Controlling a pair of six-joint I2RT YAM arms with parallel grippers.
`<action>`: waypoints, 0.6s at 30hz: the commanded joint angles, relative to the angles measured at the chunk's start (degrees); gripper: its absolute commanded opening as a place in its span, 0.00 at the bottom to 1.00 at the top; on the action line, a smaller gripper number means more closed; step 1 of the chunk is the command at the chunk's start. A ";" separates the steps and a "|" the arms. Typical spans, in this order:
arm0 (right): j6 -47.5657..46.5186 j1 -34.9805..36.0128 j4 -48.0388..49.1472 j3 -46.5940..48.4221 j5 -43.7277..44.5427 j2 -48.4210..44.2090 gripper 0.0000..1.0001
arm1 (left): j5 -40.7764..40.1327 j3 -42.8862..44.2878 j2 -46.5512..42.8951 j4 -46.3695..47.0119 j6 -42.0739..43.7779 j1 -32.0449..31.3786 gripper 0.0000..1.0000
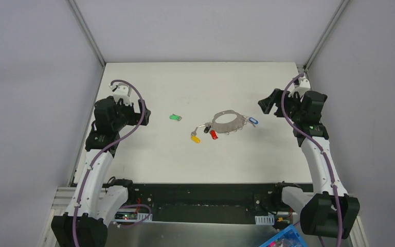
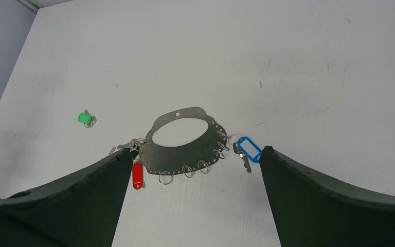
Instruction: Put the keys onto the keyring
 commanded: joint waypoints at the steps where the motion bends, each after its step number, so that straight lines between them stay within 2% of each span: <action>1: -0.93 -0.64 1.36 0.15 -1.88 -1.79 0.98 | 0.92 1.34 -0.91 1.45 0.53 0.29 0.99; 12: -4.16 -0.57 -0.09 0.34 -5.09 -1.54 0.98 | -4.22 4.38 -0.19 -2.36 1.19 0.29 0.99; 15: -4.85 1.19 -1.25 1.15 -1.65 0.04 0.98 | -0.10 4.93 0.01 -3.59 2.84 0.29 0.99; 18: -8.87 7.37 -5.01 3.03 6.56 3.44 0.98 | 4.30 5.78 2.02 -5.04 3.08 0.29 1.00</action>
